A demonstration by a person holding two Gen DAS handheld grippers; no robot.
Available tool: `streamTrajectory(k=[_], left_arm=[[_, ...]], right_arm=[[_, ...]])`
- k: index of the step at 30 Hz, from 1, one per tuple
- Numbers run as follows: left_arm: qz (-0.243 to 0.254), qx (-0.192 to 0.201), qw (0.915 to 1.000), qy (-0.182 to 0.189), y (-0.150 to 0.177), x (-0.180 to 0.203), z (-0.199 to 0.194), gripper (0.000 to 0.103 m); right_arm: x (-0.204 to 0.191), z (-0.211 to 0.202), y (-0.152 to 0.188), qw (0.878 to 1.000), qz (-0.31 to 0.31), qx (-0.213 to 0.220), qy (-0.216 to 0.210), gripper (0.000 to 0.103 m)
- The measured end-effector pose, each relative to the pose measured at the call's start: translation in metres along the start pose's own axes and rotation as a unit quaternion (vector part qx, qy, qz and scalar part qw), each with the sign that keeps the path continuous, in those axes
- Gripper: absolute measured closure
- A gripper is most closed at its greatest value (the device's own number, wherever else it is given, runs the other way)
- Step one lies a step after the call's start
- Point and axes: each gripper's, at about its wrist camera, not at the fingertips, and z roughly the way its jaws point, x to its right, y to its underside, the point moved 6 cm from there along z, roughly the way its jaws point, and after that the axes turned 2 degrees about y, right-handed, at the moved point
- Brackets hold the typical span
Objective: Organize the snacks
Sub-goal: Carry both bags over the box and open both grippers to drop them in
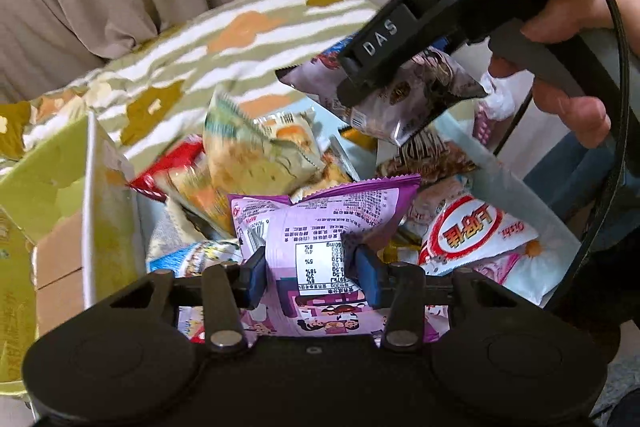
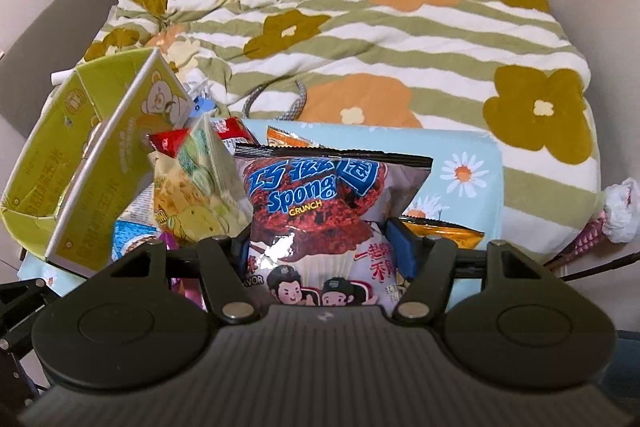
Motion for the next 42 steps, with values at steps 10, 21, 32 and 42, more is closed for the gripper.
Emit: streamTrajectory(k=[10,21,32,42], left_arm=[[-0.027,0.059,0.9968,-0.048,-0.003,-0.023,-0.062,0.053],[-0.090,0.102,0.9816,-0.134,0.004,-0.134,-0.110,0.053],[-0.133,0.106,0.9739,-0.150,0.003,-0.289,-0.102,0.053],[-0.145,0.058,0.9826,-0.099,-0.015,-0.377,-0.016,0.053]], right_arm=[[-0.030,-0.046,-0.015,0.999,-0.025,0.046,-0.016,0.024],[-0.125,-0.066,-0.053,0.992,-0.069,0.089,-0.053,0.024],[-0.249,-0.017,-0.098,0.993,-0.044,0.091,-0.060,0.024],[-0.303,0.067,-0.130,0.997,0.043,0.063,-0.017,0.024]])
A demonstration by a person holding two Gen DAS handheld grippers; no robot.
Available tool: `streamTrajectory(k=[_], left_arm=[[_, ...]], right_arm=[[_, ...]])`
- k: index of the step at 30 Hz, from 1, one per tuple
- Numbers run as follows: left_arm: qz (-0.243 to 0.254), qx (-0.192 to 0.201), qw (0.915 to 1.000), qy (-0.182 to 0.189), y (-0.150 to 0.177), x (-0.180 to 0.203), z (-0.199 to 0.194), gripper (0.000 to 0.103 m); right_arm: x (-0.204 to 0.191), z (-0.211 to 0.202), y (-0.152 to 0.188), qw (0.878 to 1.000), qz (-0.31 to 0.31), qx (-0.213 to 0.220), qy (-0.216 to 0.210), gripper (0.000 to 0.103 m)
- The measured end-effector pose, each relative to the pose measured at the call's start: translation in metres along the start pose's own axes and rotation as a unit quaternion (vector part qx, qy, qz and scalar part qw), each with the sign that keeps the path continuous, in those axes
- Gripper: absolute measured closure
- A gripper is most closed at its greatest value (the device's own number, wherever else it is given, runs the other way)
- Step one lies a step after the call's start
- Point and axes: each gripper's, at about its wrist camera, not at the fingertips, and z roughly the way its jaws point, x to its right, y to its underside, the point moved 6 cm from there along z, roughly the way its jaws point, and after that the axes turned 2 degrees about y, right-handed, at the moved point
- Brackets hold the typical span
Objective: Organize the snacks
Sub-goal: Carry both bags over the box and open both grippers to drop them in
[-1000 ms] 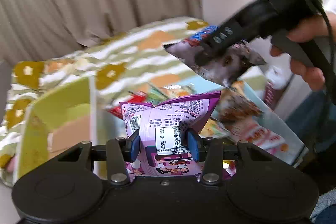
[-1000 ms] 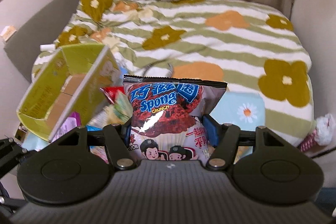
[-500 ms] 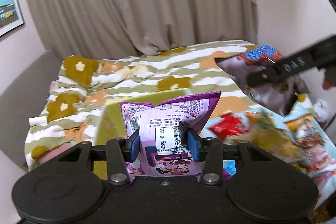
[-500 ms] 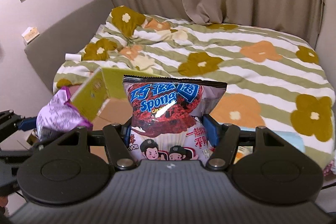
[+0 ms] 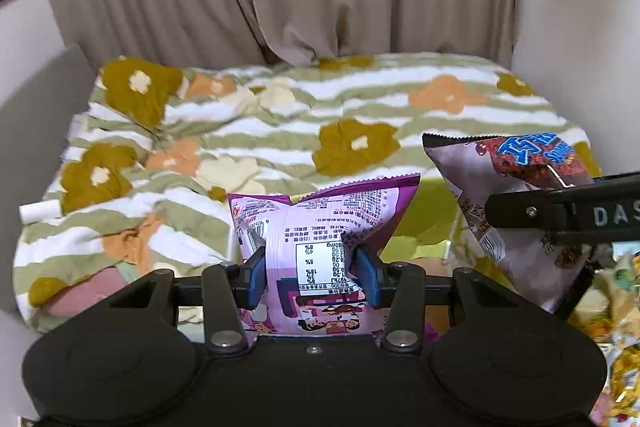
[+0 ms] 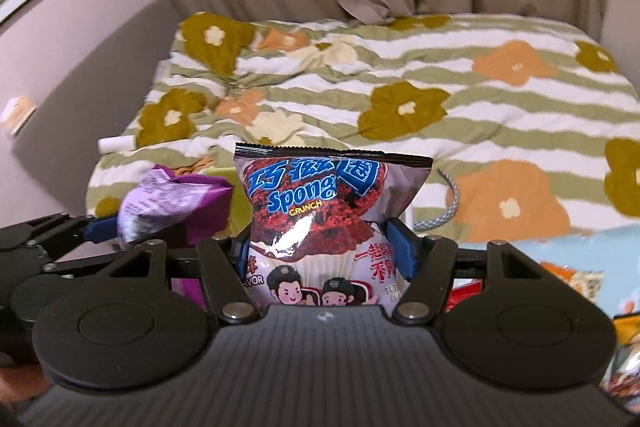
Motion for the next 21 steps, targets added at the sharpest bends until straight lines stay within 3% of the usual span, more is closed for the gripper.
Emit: streamTrajectory(k=[6,8,9,10,14,21], left_arm=[[0.018,-0.028,0.9992,0.022,0.006,0.005,0.045,0.051],[0.015,-0.032,0.9990,0.027,0.007,0.008,0.052,0.033],[0.017,-0.031,0.9991,0.025,0.007,0.008,0.055,0.011],[0.019,-0.026,0.9993,0.019,0.008,0.008,0.055,0.001],[0.020,-0.017,0.9996,0.011,0.011,0.007,0.042,0.000],[-0.020,-0.005,0.9998,0.005,0.020,-0.017,0.005,0.000]], right_arm=[[0.007,0.030,0.010,0.999,0.035,-0.020,0.035,0.024],[0.010,0.034,0.012,0.998,0.039,-0.024,0.045,0.024],[0.012,0.035,0.013,0.998,0.040,-0.025,0.048,0.024],[0.013,0.035,0.014,0.998,0.039,-0.026,0.049,0.024],[0.017,0.034,0.015,0.998,0.032,-0.030,0.042,0.024],[0.005,0.033,0.008,0.999,0.008,-0.028,0.023,0.023]])
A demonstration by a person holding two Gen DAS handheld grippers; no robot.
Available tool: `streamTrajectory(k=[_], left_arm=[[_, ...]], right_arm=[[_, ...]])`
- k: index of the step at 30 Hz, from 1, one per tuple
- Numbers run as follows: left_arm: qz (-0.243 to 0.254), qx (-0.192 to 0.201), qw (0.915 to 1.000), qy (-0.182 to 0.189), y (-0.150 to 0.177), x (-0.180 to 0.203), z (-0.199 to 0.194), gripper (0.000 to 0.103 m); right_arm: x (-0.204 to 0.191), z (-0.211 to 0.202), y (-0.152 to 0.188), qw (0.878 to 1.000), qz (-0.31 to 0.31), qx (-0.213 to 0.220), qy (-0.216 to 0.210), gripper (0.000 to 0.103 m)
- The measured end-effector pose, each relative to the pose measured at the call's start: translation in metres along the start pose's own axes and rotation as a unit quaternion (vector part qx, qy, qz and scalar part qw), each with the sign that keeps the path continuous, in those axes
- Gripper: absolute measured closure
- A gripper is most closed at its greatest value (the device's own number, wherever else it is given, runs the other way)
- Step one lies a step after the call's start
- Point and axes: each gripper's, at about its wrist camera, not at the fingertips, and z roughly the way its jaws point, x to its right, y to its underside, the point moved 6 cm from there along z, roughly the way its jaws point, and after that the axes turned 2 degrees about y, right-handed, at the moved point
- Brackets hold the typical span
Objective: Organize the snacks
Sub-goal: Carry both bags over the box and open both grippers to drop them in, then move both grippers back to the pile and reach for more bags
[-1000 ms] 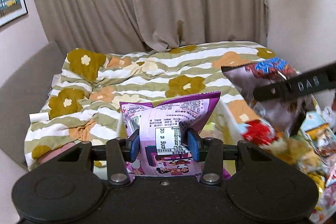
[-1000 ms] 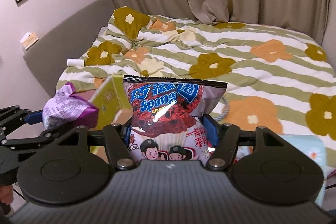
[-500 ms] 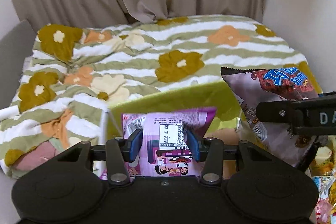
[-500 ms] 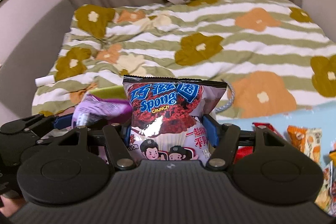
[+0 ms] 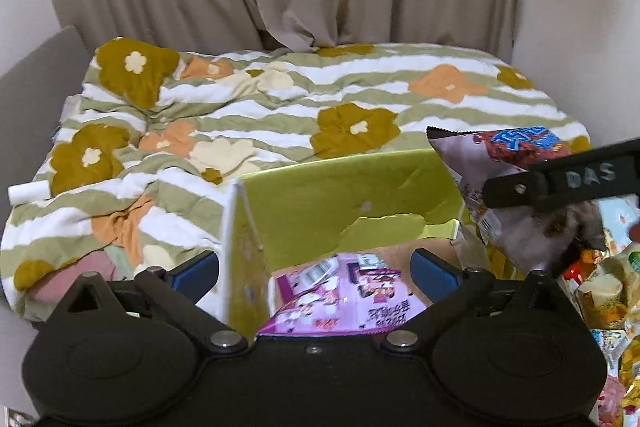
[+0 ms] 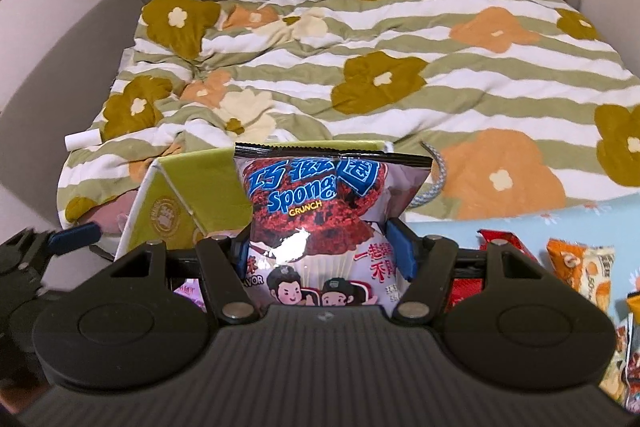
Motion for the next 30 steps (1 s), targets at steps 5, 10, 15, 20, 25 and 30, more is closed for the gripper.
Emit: streamTrajectory(k=[5,10,15,20,25,30], left_arm=[[-0.014,0.004,0.9997,-0.019,0.006,-0.011,-0.016,0.000],[-0.031,0.000,0.9991,-0.028,0.013,-0.020,-0.018,0.000],[-0.029,0.001,0.9985,-0.045,0.018,-0.022,-0.019,0.000],[-0.040,-0.001,0.9986,-0.036,0.026,-0.025,-0.021,0.000],[-0.044,0.007,0.9986,-0.029,0.025,-0.025,-0.031,0.000],[-0.037,0.030,0.9986,-0.023,0.016,-0.021,-0.053,0.000]], right_arm=[[-0.018,0.012,-0.007,1.000,-0.013,-0.008,-0.015,0.023],[-0.030,0.037,-0.008,0.999,-0.012,-0.027,-0.023,0.021],[-0.029,0.057,-0.006,1.000,-0.007,-0.029,-0.005,0.000],[-0.025,0.046,0.004,1.000,-0.017,0.004,0.007,0.000],[-0.027,0.028,0.008,1.000,-0.016,-0.002,0.003,0.000],[-0.031,-0.007,0.008,1.000,-0.022,0.013,0.005,0.000]])
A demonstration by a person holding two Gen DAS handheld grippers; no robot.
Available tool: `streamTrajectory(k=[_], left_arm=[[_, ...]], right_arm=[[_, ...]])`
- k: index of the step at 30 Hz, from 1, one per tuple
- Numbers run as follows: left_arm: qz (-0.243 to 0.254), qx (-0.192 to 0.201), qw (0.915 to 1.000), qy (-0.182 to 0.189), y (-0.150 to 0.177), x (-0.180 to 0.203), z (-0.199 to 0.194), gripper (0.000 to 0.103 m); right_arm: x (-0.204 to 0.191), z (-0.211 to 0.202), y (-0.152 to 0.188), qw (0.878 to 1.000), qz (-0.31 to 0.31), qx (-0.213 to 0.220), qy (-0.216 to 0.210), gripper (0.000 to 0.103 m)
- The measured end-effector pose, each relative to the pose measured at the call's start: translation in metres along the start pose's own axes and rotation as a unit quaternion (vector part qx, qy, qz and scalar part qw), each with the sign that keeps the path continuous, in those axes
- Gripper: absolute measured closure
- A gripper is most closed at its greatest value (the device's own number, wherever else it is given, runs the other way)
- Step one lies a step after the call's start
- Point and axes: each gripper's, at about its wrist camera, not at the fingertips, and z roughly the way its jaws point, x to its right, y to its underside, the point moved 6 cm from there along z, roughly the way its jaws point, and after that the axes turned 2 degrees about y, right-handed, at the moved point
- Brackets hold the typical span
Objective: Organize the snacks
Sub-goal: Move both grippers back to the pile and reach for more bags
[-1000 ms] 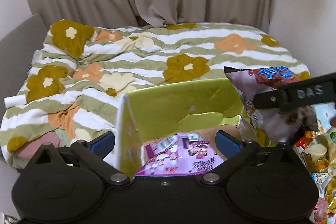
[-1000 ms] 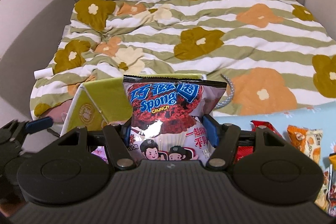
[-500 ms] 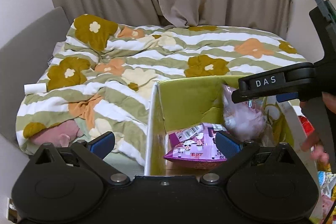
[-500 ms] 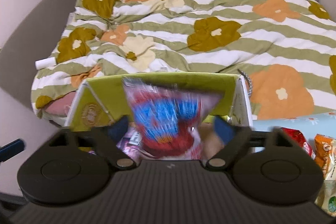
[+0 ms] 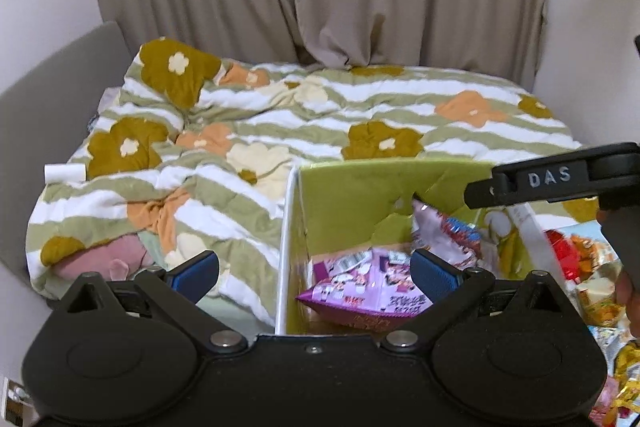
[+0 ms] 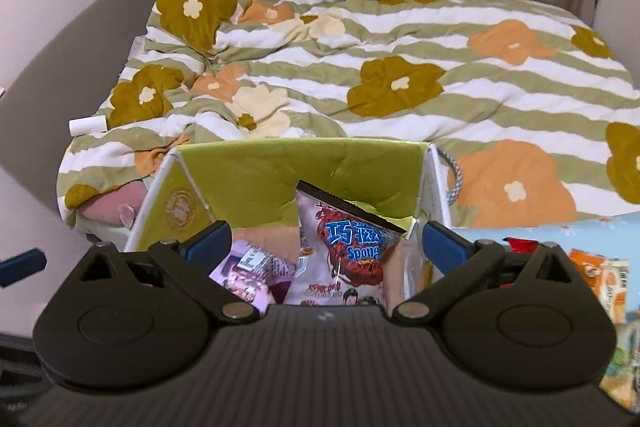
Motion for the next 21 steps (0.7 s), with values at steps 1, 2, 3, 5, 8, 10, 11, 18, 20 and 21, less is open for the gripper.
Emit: streamTrajectory(k=[1,2,3,5,8,10,11,18,20,21], left_arm=[[0.001,0.006,1.0000,0.003,-0.002,0.001,-0.005,0.000],[0.003,0.018,0.9998,0.008,-0.005,0.003,-0.013,0.000],[0.005,0.029,0.9995,0.015,-0.007,0.006,-0.020,0.000],[0.013,0.043,0.9987,0.024,-0.010,0.011,-0.034,0.000],[0.031,0.054,0.9977,0.028,-0.011,0.024,-0.049,0.000],[0.039,0.058,0.9970,0.035,-0.010,0.033,-0.057,0.000],[0.042,0.060,0.9965,0.040,-0.009,0.039,-0.061,0.000],[0.064,0.066,0.9918,0.089,0.006,0.093,-0.091,0.000],[0.067,0.065,0.9909,0.097,0.012,0.112,-0.096,0.000],[0.068,0.065,0.9904,0.101,0.016,0.122,-0.098,0.000]], right_arm=[[0.000,-0.009,0.000,1.000,0.001,0.005,0.000,0.000],[0.000,-0.019,0.000,1.000,0.001,0.010,-0.001,0.000],[-0.001,-0.028,0.000,1.000,-0.001,0.014,-0.001,0.000],[-0.001,-0.047,0.003,1.000,-0.006,0.026,0.002,0.000],[0.004,-0.076,0.007,0.999,-0.006,0.047,0.018,0.000],[0.011,-0.093,0.011,0.998,0.005,0.058,0.024,0.000],[0.017,-0.102,0.014,0.998,0.011,0.062,0.024,0.000],[0.080,-0.159,0.042,0.994,0.043,0.086,0.055,0.000],[0.103,-0.173,0.053,0.992,0.044,0.090,0.071,0.000],[0.114,-0.178,0.059,0.992,0.043,0.091,0.077,0.000]])
